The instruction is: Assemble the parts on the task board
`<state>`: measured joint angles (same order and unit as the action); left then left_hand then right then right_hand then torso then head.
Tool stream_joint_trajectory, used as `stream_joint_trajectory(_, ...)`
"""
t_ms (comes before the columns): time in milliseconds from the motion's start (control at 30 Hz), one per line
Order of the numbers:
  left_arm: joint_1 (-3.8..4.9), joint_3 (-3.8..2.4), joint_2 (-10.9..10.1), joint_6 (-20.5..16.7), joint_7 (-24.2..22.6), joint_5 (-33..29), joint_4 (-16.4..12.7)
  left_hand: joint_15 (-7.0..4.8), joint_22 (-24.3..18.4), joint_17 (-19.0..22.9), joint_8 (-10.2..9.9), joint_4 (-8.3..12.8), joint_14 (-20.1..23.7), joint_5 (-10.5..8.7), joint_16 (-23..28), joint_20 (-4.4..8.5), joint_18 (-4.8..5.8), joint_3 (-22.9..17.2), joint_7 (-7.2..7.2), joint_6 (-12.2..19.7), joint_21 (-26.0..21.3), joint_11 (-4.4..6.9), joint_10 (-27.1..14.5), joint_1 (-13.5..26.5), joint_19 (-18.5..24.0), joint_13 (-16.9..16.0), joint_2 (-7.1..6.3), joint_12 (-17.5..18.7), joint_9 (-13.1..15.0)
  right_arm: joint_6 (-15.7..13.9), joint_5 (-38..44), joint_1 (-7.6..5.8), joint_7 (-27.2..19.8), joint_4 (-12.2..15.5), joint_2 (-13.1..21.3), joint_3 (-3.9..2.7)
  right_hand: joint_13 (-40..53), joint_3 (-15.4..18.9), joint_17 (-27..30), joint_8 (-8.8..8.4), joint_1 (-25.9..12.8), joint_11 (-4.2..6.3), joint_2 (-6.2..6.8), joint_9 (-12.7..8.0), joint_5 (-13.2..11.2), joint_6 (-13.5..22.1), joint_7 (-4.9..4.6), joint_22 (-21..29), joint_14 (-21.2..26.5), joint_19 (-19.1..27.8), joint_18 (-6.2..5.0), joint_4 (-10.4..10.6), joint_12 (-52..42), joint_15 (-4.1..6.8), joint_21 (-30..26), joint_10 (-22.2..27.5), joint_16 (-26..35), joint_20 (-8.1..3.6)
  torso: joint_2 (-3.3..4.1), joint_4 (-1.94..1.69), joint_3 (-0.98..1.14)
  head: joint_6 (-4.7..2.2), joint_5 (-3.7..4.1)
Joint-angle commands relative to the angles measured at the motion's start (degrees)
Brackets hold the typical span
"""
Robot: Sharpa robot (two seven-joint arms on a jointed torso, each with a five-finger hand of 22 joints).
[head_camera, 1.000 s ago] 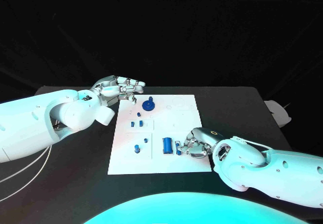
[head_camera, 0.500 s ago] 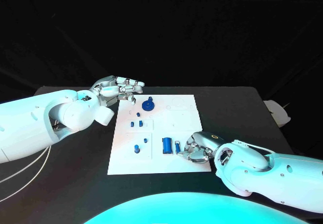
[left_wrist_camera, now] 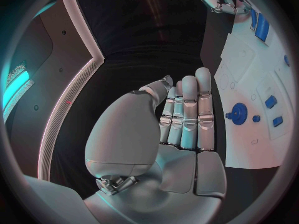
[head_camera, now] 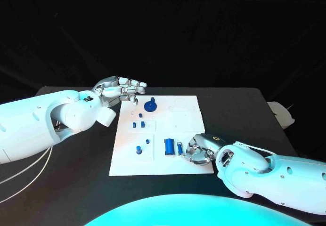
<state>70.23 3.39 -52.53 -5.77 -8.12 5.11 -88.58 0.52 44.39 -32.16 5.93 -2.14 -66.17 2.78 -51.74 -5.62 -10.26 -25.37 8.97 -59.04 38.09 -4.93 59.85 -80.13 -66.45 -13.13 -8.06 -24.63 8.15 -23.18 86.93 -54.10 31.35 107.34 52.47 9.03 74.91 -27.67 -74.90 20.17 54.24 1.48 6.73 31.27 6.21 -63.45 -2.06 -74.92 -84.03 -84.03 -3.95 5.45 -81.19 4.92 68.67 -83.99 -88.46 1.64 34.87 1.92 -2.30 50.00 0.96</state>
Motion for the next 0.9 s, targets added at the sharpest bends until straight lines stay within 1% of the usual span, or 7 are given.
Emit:
stream_joint_trajectory(33, 0.02, -0.02, 0.00, 1.09, -0.40, 0.22, -0.11, 0.01, -0.08, 0.08, -0.27, 0.28, -0.45, -0.04, 0.34, 0.15, -0.26, -0.01, 0.06, 0.21, -0.30, 0.05, -0.46, -0.38, -0.38, -0.01, 0.20, -0.31, -0.08, -0.47, 1.01, 0.05, 0.34, -0.31, -0.16, -0.02, 8.87, 0.00, -12.57, 0.37, 0.32, 0.49, -0.17, 0.08, 0.30, 0.30, 0.10, -10.25, -5.43, -0.74, 0.31, -0.26, -0.35, 0.36, 0.31, -1.46, -0.20, -0.47, 0.03, 0.04, 0.02, 0.00, -0.05)
stream_joint_trajectory(267, 0.02, -0.02, -0.03, 1.07, -0.38, 0.22, -0.15, 0.01, -0.08, 0.08, -0.27, 0.28, -0.45, -0.04, 0.34, 0.15, -0.26, -0.01, 0.06, 0.21, -0.30, 0.05, -0.46, -0.38, -0.38, -0.01, 0.20, -0.31, -0.08, -0.81, 1.12, -0.07, 0.33, -1.41, -0.78, -0.08, 8.96, 0.12, -12.63, 0.45, 0.06, 0.47, -0.55, 0.10, 0.35, 0.27, 0.09, -10.27, -5.44, -0.76, 0.33, 0.12, -0.45, 0.36, 0.38, -1.53, -0.23, -0.48, 0.02, 0.02, 0.03, 0.00, 0.13)
stream_joint_trajectory(500, 0.02, -0.02, -0.03, 1.05, -0.39, 0.22, -0.22, 0.01, -0.08, 0.08, -0.27, 0.28, -0.45, -0.04, 0.34, 0.15, -0.26, -0.01, 0.06, 0.21, -0.30, 0.05, -0.46, -0.38, -0.38, -0.01, 0.20, -0.31, -0.08, -0.31, 0.95, -0.37, 0.13, -2.91, -1.69, -0.12, 8.96, 0.15, -12.62, 0.45, 0.04, 0.47, -0.57, 0.10, 0.35, 0.27, 0.09, -10.28, -5.44, -0.77, 0.33, 0.15, -0.45, 0.36, 0.40, -1.53, -0.23, -0.48, 0.03, -0.04, 0.02, 0.00, 0.11)
stream_joint_trajectory(600, 0.02, -0.02, -0.06, 1.03, -0.37, 0.22, -0.26, 0.01, -0.08, 0.08, -0.27, 0.28, -0.45, -0.04, 0.34, 0.15, -0.26, -0.01, 0.06, 0.21, -0.30, 0.05, -0.46, -0.38, -0.38, -0.01, 0.20, -0.31, -0.08, 0.08, 0.80, -0.43, 0.01, -3.44, -2.02, -0.13, 8.95, 0.20, -12.62, 0.46, 0.22, 0.49, -0.47, 0.11, 0.36, 0.34, 0.12, -10.26, -5.44, -0.75, 0.32, 0.00, -0.43, 0.36, 0.32, -1.52, -0.22, -0.48, 0.00, 0.02, -0.01, 0.00, -0.02)
stream_joint_trajectory(733, 0.02, -0.02, -0.14, 0.96, -0.33, 0.23, -0.26, 0.01, -0.08, 0.08, -0.27, 0.28, -0.45, -0.04, 0.34, 0.15, -0.26, -0.01, 0.06, 0.21, -0.30, 0.05, -0.46, -0.38, -0.38, -0.01, 0.20, -0.31, -0.08, 0.68, 0.51, -0.48, -0.20, -3.75, -2.20, -0.14, 8.91, 0.61, -12.51, 0.62, 1.16, 0.52, 0.11, 0.21, 0.13, 0.48, 0.16, -10.23, -5.41, -0.71, 0.29, -0.81, -0.35, 0.39, 0.16, -1.47, -0.16, -0.50, 0.00, 0.00, 0.02, 0.00, 0.00)
stream_joint_trajectory(800, 0.02, -0.02, -0.17, 0.94, -0.32, 0.24, -0.26, 0.01, -0.08, 0.08, -0.27, 0.28, -0.45, -0.04, 0.34, 0.15, -0.26, -0.01, 0.06, 0.21, -0.30, 0.05, -0.46, -0.38, -0.38, -0.01, 0.20, -0.31, -0.08, 0.89, 0.43, -0.49, -0.32, -3.81, -2.24, -0.14, 8.88, 1.38, -12.48, 0.78, 1.63, 0.50, 0.59, 0.31, 1.00, 0.51, 0.12, -10.21, -5.40, -0.69, 0.29, -1.24, -0.28, 0.39, 0.10, -1.44, -0.15, -0.51, -0.05, 0.04, -0.03, 0.00, -0.06)
stream_joint_trajectory(900, 0.02, -0.02, -0.20, 0.95, -0.30, 0.25, -0.25, 0.01, -0.08, 0.08, -0.27, 0.28, -0.45, -0.04, 0.34, 0.15, -0.26, -0.01, 0.06, 0.21, -0.30, 0.05, -0.46, -0.38, -0.38, -0.01, 0.20, -0.31, -0.08, 1.11, 0.36, -0.50, -0.64, -3.49, -2.07, -0.14, 8.85, 2.65, -12.42, 0.93, 2.27, 0.48, 1.18, 0.39, 1.52, 0.62, 0.11, -10.20, -5.39, -0.67, 0.28, -1.75, -0.21, 0.38, 0.02, -1.40, -0.11, -0.50, -0.06, 0.05, 0.00, 0.00, -0.08)
